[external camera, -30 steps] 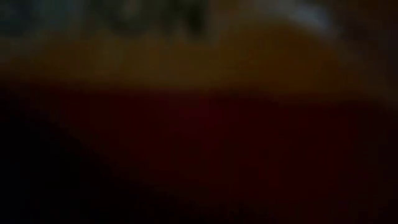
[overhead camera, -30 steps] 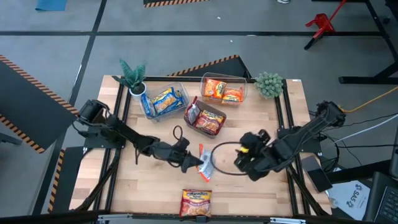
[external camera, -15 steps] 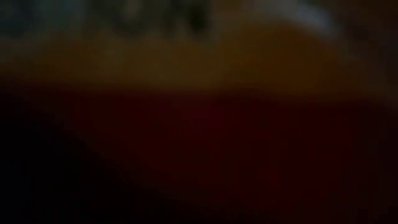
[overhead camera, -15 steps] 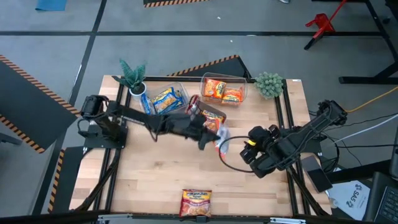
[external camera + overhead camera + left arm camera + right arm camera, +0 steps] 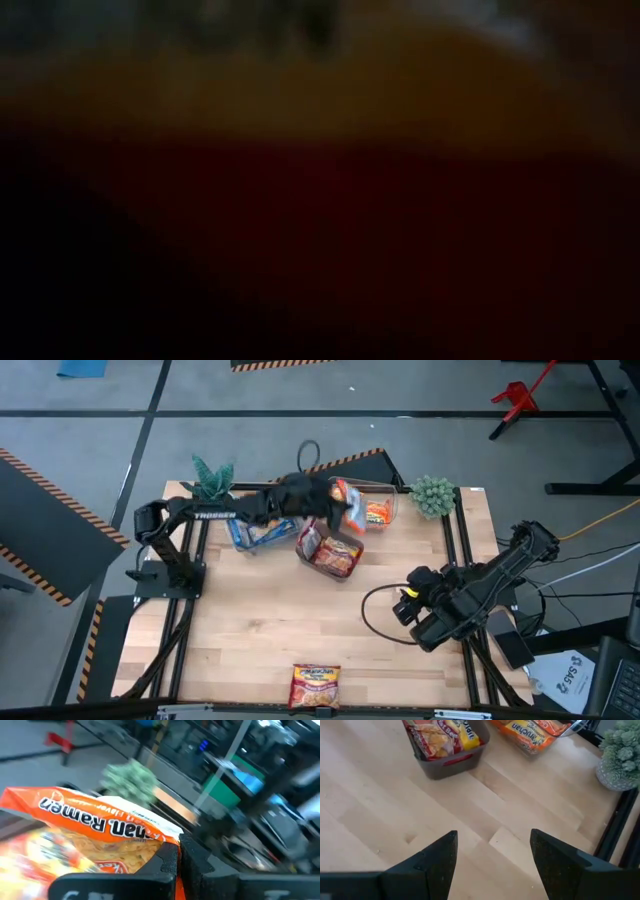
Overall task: Sort Maruchan noodles
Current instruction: Stack the orange noodle pack on top of the orange noodle pack
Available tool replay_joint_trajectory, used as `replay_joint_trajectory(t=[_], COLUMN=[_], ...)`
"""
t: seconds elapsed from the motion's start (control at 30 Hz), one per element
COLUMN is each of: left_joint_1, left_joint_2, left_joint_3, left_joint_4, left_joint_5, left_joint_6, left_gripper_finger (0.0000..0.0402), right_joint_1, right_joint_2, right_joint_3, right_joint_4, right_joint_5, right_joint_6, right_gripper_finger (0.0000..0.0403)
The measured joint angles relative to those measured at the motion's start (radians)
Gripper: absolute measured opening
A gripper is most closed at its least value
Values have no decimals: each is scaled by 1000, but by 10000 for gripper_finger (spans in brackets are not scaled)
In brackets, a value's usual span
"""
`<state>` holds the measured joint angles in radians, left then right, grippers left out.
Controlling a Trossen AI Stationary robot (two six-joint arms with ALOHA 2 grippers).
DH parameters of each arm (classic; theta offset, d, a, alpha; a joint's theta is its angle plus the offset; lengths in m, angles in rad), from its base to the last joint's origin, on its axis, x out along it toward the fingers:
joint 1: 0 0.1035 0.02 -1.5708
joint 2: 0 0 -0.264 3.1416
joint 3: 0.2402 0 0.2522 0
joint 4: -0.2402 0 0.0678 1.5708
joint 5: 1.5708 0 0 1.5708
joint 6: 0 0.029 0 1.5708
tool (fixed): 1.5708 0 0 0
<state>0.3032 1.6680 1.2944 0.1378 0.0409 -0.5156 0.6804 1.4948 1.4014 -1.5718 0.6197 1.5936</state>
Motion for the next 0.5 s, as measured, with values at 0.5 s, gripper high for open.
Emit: replay_joint_trajectory(t=[0.5], left_joint_1=[157], left_joint_2=[216], left_joint_3=[285], left_joint_4=[-254], left_joint_5=[117], left_joint_6=[169], left_gripper_finger=[0], right_joint_1=[-98], right_joint_2=[-101], right_joint_3=[-139], right_joint_4=[1], right_joint_5=[9], right_joint_6=[32], right_gripper_finger=[239])
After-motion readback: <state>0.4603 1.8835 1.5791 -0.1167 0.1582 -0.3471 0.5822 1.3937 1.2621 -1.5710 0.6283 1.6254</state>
